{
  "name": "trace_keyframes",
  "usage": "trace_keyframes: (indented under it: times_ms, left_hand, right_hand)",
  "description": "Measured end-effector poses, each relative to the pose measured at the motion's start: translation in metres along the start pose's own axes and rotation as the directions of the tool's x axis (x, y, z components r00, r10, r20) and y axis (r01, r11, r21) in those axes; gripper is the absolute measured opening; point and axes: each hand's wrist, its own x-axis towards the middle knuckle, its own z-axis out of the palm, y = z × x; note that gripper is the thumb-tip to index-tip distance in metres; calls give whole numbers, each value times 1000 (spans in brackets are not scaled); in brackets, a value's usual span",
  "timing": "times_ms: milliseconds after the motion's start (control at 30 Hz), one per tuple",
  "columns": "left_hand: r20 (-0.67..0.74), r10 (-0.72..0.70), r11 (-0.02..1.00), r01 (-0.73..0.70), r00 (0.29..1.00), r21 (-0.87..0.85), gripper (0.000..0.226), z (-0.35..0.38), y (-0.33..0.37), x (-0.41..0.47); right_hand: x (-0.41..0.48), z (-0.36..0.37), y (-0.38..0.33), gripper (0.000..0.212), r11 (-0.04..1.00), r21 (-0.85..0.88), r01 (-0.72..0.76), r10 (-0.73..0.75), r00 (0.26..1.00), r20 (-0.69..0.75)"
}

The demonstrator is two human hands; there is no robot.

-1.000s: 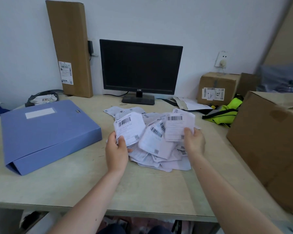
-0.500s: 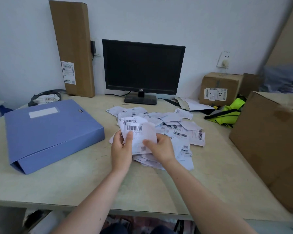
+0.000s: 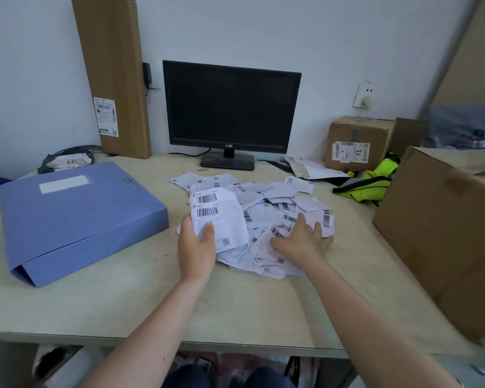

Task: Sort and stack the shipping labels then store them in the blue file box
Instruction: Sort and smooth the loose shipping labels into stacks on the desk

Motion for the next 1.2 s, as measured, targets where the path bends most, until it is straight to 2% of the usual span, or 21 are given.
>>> trace_keyframes:
  times_ms: [100,200,300,433,533,667,733,767,833,900,1000,1033,1100,1200]
  left_hand:
    - [-62,5,1000,-7,998,-29,18,-1,1,0]
    - [-107,8,998,-15,994,-59,18,-3,5,-1]
    - [-117,34,998,-41,993,-57,16,-3,8,-3]
    - [-85,42,998,-47,996,-50,12,-3,8,-4]
    - [-34,58,998,-58,998,-7,11,-3,7,-5]
    - [47,93,993,-96,995,63,7,0,10,-10]
    - [49,97,992,-100,994,72,6,0,11,-11]
    - [41,94,993,-97,995,72,6,-1,12,-11]
    - [17,81,994,-82,997,67,8,-1,12,-11]
    - [0,72,996,-72,997,54,10,-1,12,-10]
    - [2,55,998,-55,999,12,9,-2,8,-7]
    - [6,53,999,-53,999,-5,7,-3,8,-6]
    - [26,63,998,-63,998,-33,7,-3,9,-6]
    - [84,73,993,-65,994,-95,12,-5,12,-8]
  right_hand:
    - [0,-2,3,96,1000,1,25,-25,995,-93]
    - [-1,-5,8,74,981,169,99,-64,977,-203]
    - [-5,-13,12,65,912,392,120,-46,980,-193]
    - [-7,-18,15,62,849,513,126,-43,984,-171]
    - [-9,-19,13,55,845,526,96,-23,989,-145]
    - [-12,-20,9,71,861,503,69,-73,997,-12]
    - [-14,-25,7,67,872,485,60,-58,998,-20]
    - [-17,-30,6,62,886,460,60,-37,998,-58]
    - [-21,-40,4,54,928,359,103,-20,974,-226]
    - [-24,-50,1,49,941,271,202,-64,894,-444]
    - [-26,-56,-9,42,870,333,365,-78,767,-636]
    - [-29,-57,-15,40,826,373,422,-85,748,-658]
    - [-36,-55,-26,32,746,444,496,-129,762,-634]
    - [-42,-51,-47,20,730,447,518,-252,811,-528]
